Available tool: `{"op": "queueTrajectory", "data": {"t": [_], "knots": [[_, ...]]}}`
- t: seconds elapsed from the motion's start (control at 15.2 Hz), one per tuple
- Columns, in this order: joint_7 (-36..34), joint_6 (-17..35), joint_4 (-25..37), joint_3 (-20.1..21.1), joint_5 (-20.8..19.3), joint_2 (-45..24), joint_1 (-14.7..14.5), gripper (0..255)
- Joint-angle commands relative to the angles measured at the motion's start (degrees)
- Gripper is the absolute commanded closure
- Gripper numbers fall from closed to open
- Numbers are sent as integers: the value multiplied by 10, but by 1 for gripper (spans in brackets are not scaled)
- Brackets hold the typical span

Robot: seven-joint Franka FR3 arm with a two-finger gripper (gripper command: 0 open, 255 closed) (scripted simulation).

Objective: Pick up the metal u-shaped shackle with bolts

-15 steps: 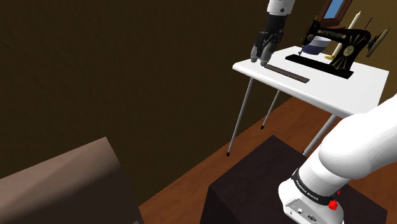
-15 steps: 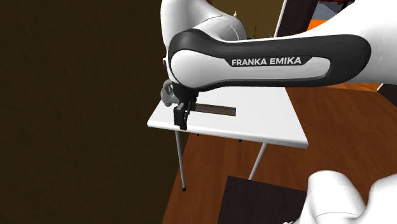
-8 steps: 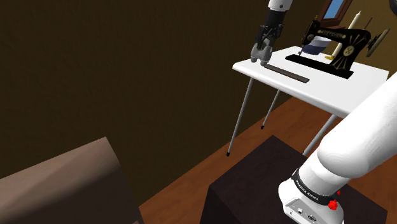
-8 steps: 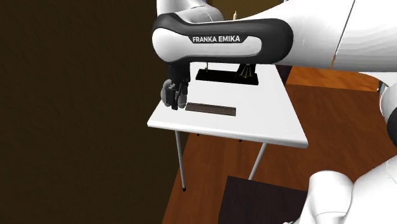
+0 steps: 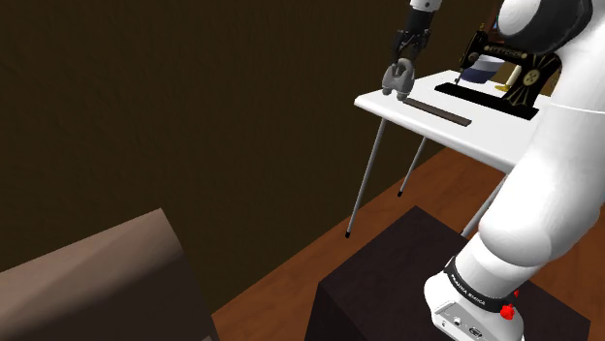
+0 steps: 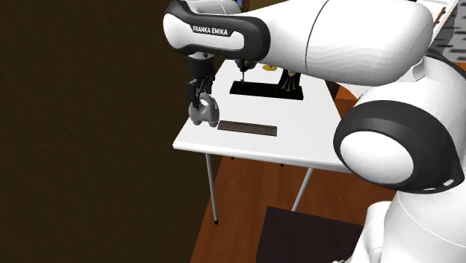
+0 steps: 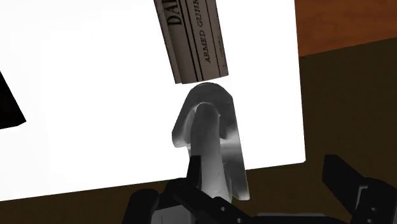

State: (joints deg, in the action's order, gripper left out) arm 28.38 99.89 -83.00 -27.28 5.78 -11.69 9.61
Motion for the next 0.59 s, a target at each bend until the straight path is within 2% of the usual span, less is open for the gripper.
{"op": "queueTrajectory", "data": {"t": [0.0,0.07,0.13,0.53], "knots": [[19,-22,74,-5,32,-53,25,0],[26,-35,114,-6,48,-81,41,0],[28,-39,125,-5,52,-88,46,0],[28,15,59,-4,46,-75,36,0]]}}
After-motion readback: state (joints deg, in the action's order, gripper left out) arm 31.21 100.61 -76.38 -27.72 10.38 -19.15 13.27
